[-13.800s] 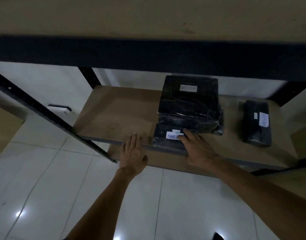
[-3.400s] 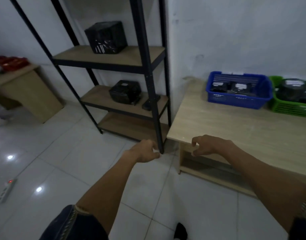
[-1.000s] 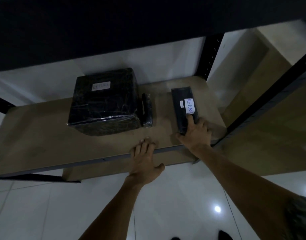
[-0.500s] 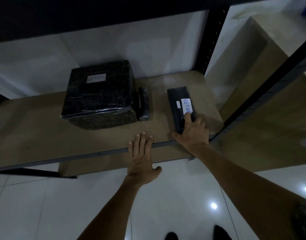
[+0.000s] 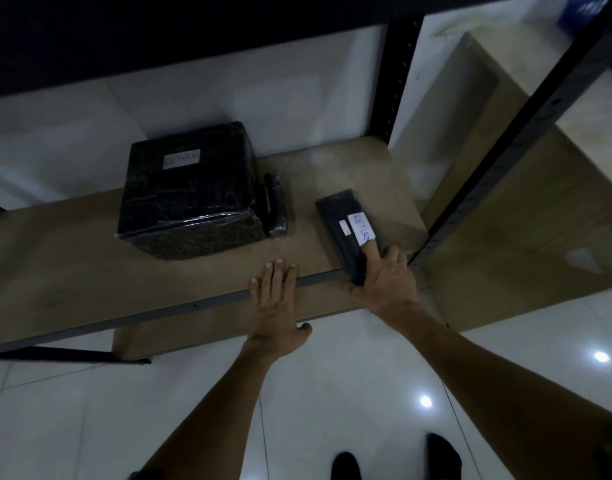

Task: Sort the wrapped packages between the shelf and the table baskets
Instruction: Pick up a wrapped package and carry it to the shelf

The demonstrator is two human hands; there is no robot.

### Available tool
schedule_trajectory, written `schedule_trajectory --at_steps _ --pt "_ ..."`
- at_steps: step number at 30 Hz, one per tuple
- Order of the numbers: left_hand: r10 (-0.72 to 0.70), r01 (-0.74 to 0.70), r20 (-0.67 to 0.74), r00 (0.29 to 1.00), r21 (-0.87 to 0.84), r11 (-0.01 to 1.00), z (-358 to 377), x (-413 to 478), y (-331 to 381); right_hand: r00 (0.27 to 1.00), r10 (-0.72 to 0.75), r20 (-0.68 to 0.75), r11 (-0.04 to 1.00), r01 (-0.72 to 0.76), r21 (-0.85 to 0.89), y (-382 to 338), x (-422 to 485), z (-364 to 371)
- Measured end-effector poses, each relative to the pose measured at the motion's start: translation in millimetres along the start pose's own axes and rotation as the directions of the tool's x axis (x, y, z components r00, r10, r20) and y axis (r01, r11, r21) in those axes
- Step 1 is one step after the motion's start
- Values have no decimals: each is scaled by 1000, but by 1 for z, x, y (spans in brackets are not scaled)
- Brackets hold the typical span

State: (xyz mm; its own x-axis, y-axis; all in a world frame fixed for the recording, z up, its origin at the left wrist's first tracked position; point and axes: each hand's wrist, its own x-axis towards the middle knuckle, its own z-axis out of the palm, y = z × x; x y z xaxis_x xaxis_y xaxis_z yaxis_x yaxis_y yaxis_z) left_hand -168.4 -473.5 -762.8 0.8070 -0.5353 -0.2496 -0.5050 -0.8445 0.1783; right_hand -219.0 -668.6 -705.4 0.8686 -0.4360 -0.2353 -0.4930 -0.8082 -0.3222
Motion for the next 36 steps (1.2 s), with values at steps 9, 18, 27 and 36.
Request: schedule_trajectory --at_steps 9,18,27,36 --pt "-64 109 188 980 -243 964 -56 -29 15 987 25 162 999 -31 34 13 -58 -61" --pt "-39 191 428 903 -316 929 -120 -97 70 955 -113 274 993 103 51 41 -137 -145" --pt "-42 130 412 910 -186 974 -176 -202 197 967 -169 189 978 188 -89 137 -252 -241" --pt "156 -73 397 904 -215 974 -215 -248 351 997 -43 -71 970 24 -242 265 -338 -340"
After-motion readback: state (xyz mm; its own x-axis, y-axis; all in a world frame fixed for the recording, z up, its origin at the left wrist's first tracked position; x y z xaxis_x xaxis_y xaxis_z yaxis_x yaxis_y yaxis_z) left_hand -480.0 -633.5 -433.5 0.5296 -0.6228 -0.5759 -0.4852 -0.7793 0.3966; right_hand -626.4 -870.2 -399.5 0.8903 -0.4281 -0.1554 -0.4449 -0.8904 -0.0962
